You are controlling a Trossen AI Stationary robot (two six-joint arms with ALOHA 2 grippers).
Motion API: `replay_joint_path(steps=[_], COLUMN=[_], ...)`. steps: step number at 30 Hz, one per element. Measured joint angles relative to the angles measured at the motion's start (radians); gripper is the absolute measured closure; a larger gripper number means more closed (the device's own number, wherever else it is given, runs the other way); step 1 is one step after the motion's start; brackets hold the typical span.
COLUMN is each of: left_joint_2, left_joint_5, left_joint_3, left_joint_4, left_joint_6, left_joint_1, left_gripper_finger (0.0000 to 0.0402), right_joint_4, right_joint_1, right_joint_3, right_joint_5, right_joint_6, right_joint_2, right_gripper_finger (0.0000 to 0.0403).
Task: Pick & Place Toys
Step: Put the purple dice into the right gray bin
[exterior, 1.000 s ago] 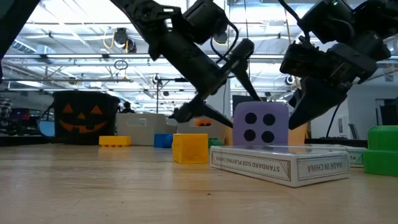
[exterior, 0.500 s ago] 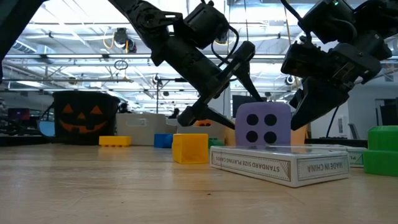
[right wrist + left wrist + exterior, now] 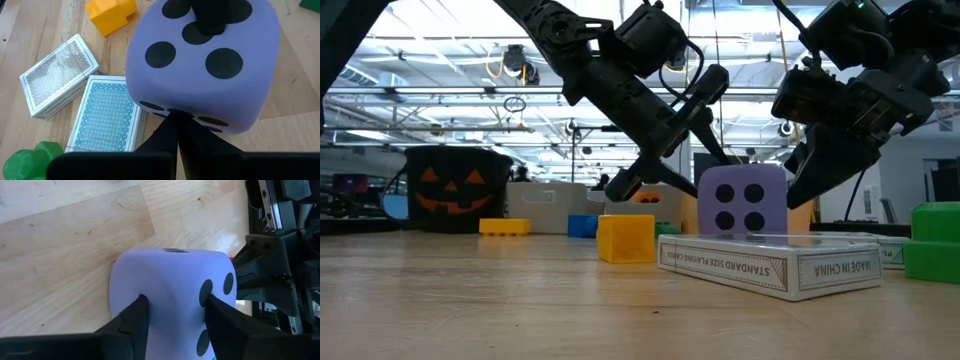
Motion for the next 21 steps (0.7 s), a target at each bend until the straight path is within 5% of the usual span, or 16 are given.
replay_joint_path(steps=[21], left_joint_2=[0.000], left_joint_5=[0.010], left_joint_3=[-0.001], left_joint_4=[0.005], left_joint_6=[0.019], left_joint_1=[0.016], left_gripper_finger=[0.0270], right_joint_4=[0.002], right_joint_1=[-0.003], right_joint_3=[0.000], right_joint_5=[-0.016], right_joint_6=[0.000], right_joint_2=[0.000], right_gripper_finger=[0.0403])
